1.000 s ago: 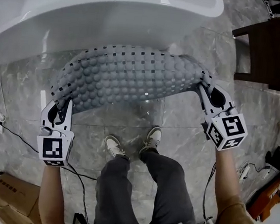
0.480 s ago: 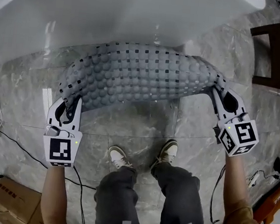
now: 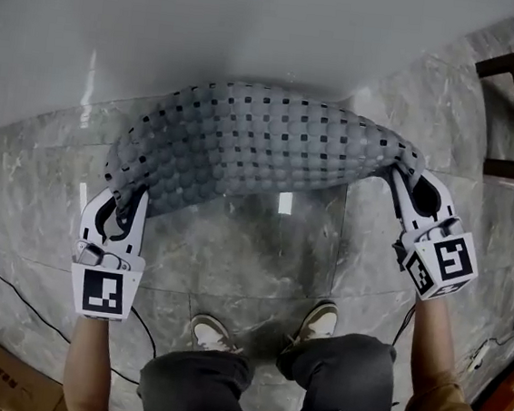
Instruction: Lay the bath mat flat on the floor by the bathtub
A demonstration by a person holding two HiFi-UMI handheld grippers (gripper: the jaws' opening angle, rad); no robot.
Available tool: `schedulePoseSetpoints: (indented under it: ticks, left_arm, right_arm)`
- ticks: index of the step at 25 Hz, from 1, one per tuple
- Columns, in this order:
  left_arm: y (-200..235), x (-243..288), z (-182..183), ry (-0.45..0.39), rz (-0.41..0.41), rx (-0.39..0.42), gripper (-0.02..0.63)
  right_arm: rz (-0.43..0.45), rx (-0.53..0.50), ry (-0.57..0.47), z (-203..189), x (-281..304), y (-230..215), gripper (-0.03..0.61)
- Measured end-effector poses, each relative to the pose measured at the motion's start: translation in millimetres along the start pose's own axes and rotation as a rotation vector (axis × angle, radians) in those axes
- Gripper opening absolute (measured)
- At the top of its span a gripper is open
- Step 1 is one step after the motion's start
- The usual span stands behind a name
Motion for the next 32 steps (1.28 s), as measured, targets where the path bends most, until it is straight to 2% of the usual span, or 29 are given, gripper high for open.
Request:
schedulePoseSetpoints:
  ticks: [4, 7, 10, 12, 13, 16, 18, 22, 26, 29, 32]
  left_arm:
    - [6.3, 12.4, -41.5, 0.024, -0.007, -0.01, 0.08]
    - [2.4, 37.0, -75.4, 0.038, -0.03, -0.031, 0.08]
    - [-3.8, 41.9, -103.1, 0.091, -0.068, -0.18, 0.078]
    - [-9.7, 29.3, -120.1, 0.174, -0.111, -0.278, 0.077]
    - [-13.5, 21.6, -128.9, 0.22, -0.134, -0.297, 0.077]
    - [-28.4, 4.9, -154.7, 0.352, -0.205, -0.303, 0.077]
    - [-36.8, 3.7, -167.2, 0.408, -0.229, -0.312, 0.077]
    - [-35.7, 22.9, -170.8, 0.42, -0.191, -0.318, 0.077]
    - [-24.4, 46.0, -173.5, 0.467, -0.14, -0.344, 0.077]
    - [-23.4, 47.4, -179.5, 0.526, -0.168, -0.353, 0.078]
    - [-23.8, 43.3, -187.6, 0.551, -0.192, -0.367, 0.097]
  right_arm:
    - [0.0, -0.043, -0.044, -27.0, 17.6, 1.0, 0.06]
    - [0.012, 0.015, 0.005, -69.9, 42.0, -6.0, 0.06]
    - [0.071, 0.108, 0.112, -105.6, 53.1, -2.3, 0.061]
    - [0.113, 0.171, 0.195, -124.1, 45.0, 4.5, 0.061]
    - [0.137, 0.21, 0.237, -133.7, 39.3, 7.8, 0.061]
    - [0.205, 0.32, 0.366, -166.7, 28.4, 19.2, 0.074]
    - [0.212, 0.346, 0.422, -183.2, 29.5, 24.3, 0.083]
    - [0.159, 0.317, 0.432, -187.6, 47.7, 23.8, 0.083]
    - [0.174, 0.295, 0.466, -187.9, 66.5, 24.4, 0.083]
    - [0.213, 0.324, 0.538, -193.2, 68.6, 23.5, 0.093]
    - [0.255, 0.348, 0.607, -203.3, 65.2, 23.6, 0.143]
Point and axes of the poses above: the fingertips, and each gripper's own axes: x forward along the fingers, y to its left, z out of its top, the point moved 10 cm from there along -x, backward along the fingers, and after that the axes turned 7 degrees about z, right-handed, at the moved point
